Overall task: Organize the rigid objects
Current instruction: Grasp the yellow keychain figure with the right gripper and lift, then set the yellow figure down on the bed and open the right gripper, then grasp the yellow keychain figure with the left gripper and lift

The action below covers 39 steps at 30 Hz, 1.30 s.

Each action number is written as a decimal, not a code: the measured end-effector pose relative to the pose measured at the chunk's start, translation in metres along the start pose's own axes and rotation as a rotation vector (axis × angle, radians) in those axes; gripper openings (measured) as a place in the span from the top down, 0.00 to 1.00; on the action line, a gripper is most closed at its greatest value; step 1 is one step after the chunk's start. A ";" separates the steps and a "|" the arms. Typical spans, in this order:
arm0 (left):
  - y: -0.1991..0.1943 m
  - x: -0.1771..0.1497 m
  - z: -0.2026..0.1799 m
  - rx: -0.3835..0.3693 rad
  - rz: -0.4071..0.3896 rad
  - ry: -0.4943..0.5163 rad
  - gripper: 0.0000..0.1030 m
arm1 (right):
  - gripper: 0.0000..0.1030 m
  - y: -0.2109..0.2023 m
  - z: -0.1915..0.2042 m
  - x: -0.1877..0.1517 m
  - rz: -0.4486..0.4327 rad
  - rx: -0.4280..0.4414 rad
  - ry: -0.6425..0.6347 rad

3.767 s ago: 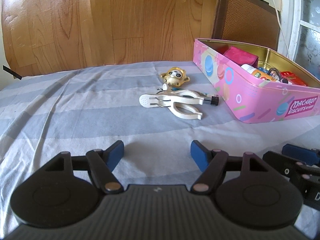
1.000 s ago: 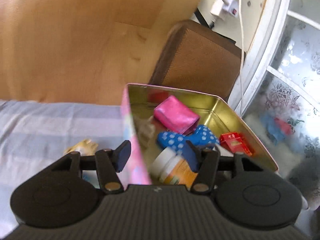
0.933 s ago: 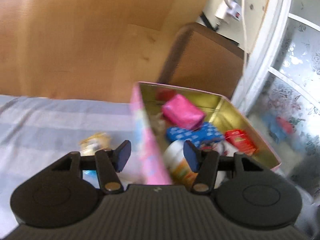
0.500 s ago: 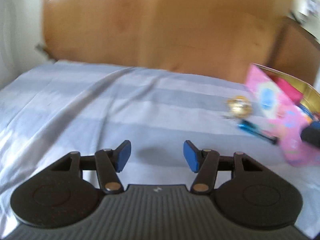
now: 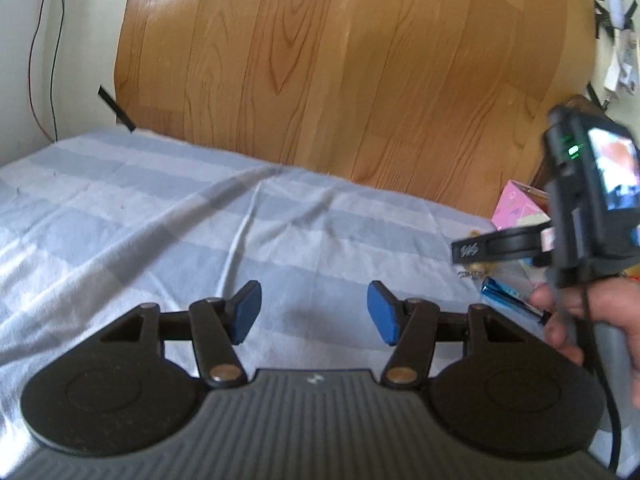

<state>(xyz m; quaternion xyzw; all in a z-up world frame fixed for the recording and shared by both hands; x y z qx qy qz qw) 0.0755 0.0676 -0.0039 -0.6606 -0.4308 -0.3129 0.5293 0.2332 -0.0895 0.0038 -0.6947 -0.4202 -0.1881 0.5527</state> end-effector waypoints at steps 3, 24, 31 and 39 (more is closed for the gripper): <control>0.000 0.000 0.000 -0.007 -0.010 0.002 0.39 | 0.62 0.005 0.000 -0.005 -0.006 0.020 -0.030; -0.012 -0.023 -0.048 -0.418 0.249 -0.053 0.39 | 0.50 -0.167 -0.129 -0.191 -0.159 0.414 0.005; -0.037 -0.036 -0.084 -0.498 0.343 -0.069 0.41 | 0.48 -0.169 -0.131 -0.197 -0.173 0.435 0.039; -0.031 -0.046 -0.111 -0.571 0.404 -0.075 0.67 | 0.61 -0.164 -0.116 -0.198 -0.140 0.410 -0.005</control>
Point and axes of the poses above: each gripper's, at about its wrist camera, not at the fingertips, and y roughly the way its jaws point, z to its left, x to its top, the point moved 1 cm from there along y, roughly the way its jaws point, and after that the axes turned 9 degrees about -x, right-handed, at the moved point
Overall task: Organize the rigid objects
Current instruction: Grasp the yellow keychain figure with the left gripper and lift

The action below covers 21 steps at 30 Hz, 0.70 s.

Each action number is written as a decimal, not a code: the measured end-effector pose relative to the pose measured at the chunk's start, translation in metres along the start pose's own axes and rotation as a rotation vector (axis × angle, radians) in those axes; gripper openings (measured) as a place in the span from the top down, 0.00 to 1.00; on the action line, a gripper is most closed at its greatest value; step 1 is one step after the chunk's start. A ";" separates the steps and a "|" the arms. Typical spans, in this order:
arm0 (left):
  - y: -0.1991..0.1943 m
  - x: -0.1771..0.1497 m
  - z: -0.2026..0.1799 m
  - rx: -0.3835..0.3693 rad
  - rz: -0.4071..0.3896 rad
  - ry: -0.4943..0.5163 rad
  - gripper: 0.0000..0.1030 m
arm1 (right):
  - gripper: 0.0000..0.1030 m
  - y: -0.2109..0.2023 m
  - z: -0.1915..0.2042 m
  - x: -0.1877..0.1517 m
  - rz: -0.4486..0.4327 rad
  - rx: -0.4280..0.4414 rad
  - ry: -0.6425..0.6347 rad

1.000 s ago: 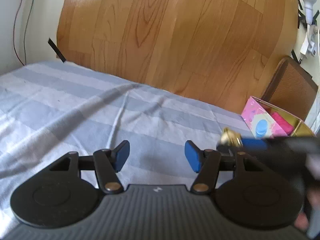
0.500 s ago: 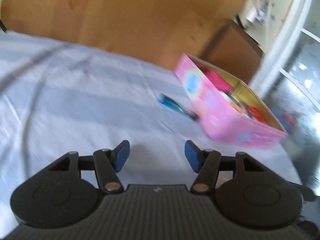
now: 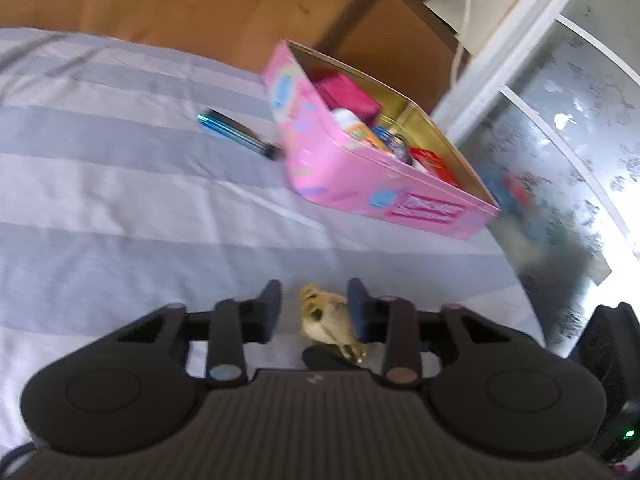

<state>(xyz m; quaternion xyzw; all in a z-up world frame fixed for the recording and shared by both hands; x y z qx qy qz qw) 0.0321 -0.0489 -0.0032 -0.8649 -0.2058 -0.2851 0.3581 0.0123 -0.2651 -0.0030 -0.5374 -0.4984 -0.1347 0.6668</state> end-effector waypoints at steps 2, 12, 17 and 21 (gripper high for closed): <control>0.011 -0.001 -0.010 -0.024 0.026 0.007 0.67 | 0.61 -0.008 -0.008 -0.007 0.001 -0.009 0.017; 0.101 -0.012 -0.094 -0.194 0.171 0.155 0.65 | 0.67 -0.058 -0.074 -0.042 -0.025 -0.214 0.120; 0.131 -0.012 -0.111 -0.226 0.208 0.158 0.64 | 0.67 -0.071 -0.110 -0.058 -0.035 -0.254 0.226; 0.142 -0.016 -0.112 -0.235 0.232 0.141 0.61 | 0.59 -0.075 -0.121 -0.064 -0.057 -0.249 0.268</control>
Point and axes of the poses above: each gripper's, at about its wrist camera, not at the fingertips, and y roughly the way its jaws point, z to its left, x to its top, the point moved 1 cm from there along y, roughly the way its jaws point, and after that the axes turned 9 degrees about -x, right-handed, at the moved point
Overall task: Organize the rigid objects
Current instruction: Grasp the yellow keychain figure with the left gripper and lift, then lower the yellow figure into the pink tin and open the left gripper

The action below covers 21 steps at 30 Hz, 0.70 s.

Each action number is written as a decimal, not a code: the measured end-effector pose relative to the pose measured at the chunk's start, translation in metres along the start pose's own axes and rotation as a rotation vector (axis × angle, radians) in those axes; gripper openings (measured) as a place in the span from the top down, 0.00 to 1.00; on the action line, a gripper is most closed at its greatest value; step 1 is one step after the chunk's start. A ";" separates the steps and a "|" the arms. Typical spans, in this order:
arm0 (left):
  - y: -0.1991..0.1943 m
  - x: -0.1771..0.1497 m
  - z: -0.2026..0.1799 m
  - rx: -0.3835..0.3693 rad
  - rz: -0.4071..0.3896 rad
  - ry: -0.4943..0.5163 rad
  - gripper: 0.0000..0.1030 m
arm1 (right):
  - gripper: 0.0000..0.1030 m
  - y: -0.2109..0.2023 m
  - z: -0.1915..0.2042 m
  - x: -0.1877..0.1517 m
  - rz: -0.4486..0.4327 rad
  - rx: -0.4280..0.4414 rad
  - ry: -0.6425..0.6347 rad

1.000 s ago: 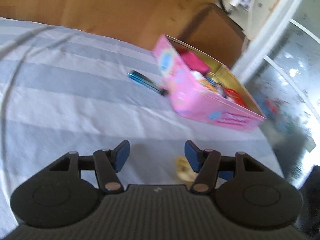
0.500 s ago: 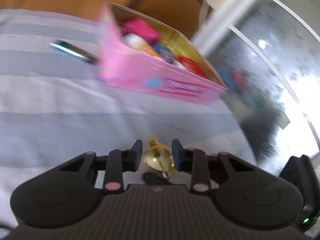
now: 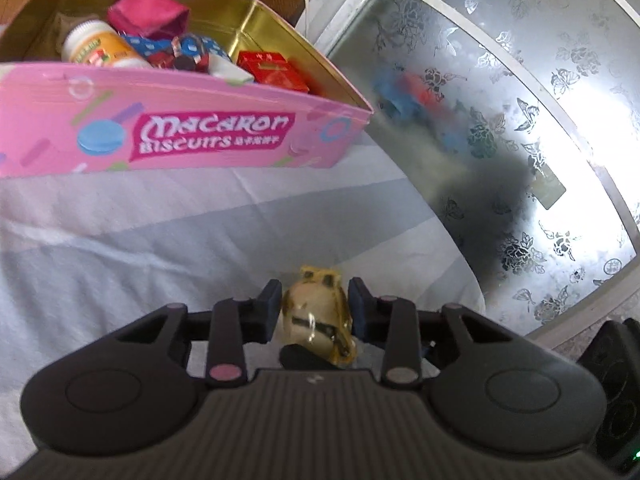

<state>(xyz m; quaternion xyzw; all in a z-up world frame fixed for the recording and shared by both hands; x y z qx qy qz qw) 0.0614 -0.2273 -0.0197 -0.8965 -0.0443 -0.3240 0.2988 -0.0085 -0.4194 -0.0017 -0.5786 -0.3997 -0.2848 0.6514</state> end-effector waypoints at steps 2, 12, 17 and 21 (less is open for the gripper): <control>0.001 -0.003 -0.004 0.003 -0.004 0.026 0.62 | 0.59 0.003 -0.003 -0.004 0.008 0.001 0.006; -0.012 0.062 -0.026 -0.008 -0.083 0.104 0.63 | 0.60 -0.001 -0.005 0.028 -0.136 -0.005 0.029; 0.007 0.120 -0.029 0.026 -0.131 0.140 0.63 | 0.60 0.027 -0.019 0.080 -0.248 -0.061 0.034; 0.027 0.137 -0.022 0.078 -0.134 0.154 0.62 | 0.60 0.057 -0.031 0.100 -0.246 -0.102 0.035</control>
Point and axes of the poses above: each gripper's, at about its wrist camera, not at the fingertips, and y roughly the way its jaws point, z to its left, x to its top, the point moved 1 cm from there along y, roughly the way its jaws point, and after that the axes turned 9 degrees about -x, right-handed, at the moved point
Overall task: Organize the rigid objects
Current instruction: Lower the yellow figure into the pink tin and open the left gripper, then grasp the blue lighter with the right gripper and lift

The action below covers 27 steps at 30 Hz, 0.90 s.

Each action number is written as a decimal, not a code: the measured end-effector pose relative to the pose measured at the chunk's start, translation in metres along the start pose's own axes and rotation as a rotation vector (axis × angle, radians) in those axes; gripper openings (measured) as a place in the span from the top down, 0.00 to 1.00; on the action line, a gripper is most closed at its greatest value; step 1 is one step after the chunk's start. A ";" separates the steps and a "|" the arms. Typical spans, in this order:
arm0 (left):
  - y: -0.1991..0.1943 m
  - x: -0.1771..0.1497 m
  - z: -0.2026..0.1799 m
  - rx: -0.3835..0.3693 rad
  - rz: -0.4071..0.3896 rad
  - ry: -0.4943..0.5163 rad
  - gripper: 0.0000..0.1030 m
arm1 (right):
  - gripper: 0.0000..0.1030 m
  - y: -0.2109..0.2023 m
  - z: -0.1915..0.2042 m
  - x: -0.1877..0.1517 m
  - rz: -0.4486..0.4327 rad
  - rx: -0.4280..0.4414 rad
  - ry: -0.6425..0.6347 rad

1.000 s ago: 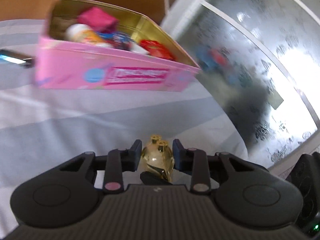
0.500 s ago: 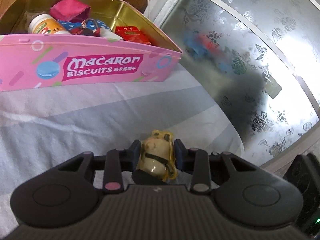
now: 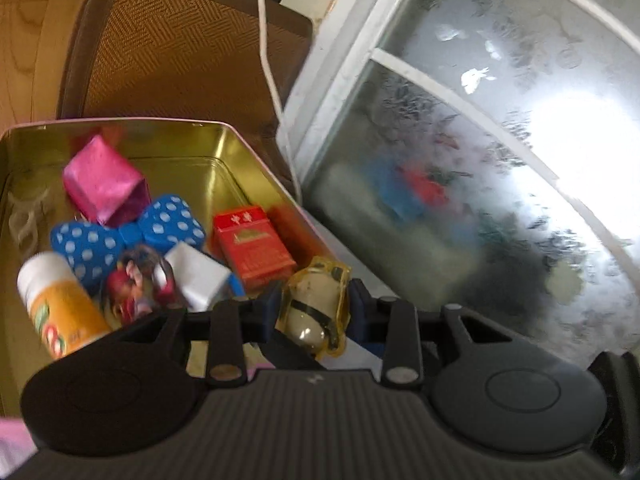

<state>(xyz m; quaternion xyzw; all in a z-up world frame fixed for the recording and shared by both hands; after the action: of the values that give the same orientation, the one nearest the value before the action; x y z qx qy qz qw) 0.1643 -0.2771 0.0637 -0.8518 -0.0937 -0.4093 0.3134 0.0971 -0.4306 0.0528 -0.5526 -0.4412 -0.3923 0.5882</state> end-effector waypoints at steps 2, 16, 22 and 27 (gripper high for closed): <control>0.007 0.001 0.004 0.033 0.007 0.012 0.62 | 0.59 0.014 -0.001 -0.001 0.022 -0.013 -0.002; -0.076 -0.026 0.030 0.122 -0.089 0.003 0.47 | 0.57 0.001 -0.008 -0.013 0.004 -0.052 0.095; -0.183 -0.070 0.089 0.298 -0.204 -0.131 0.47 | 0.56 -0.040 0.008 -0.027 0.000 0.155 0.186; -0.228 -0.112 0.149 0.529 -0.180 -0.295 0.47 | 0.58 -0.044 0.088 -0.013 0.050 0.358 -0.032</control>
<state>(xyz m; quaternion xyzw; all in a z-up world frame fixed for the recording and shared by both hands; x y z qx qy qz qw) 0.0917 0.0042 0.0137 -0.7792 -0.3162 -0.2689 0.4697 0.0439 -0.3471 0.0541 -0.4560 -0.4994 -0.2837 0.6799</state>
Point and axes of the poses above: each gripper's, at about its wrist camera, not at the fingertips, and y roughly the way its jaws point, z to its left, x to its top, the point moved 1 cm from there along y, roughly the way its jaws point, and after that the axes turned 9 degrees about -x, right-handed, at the moved point
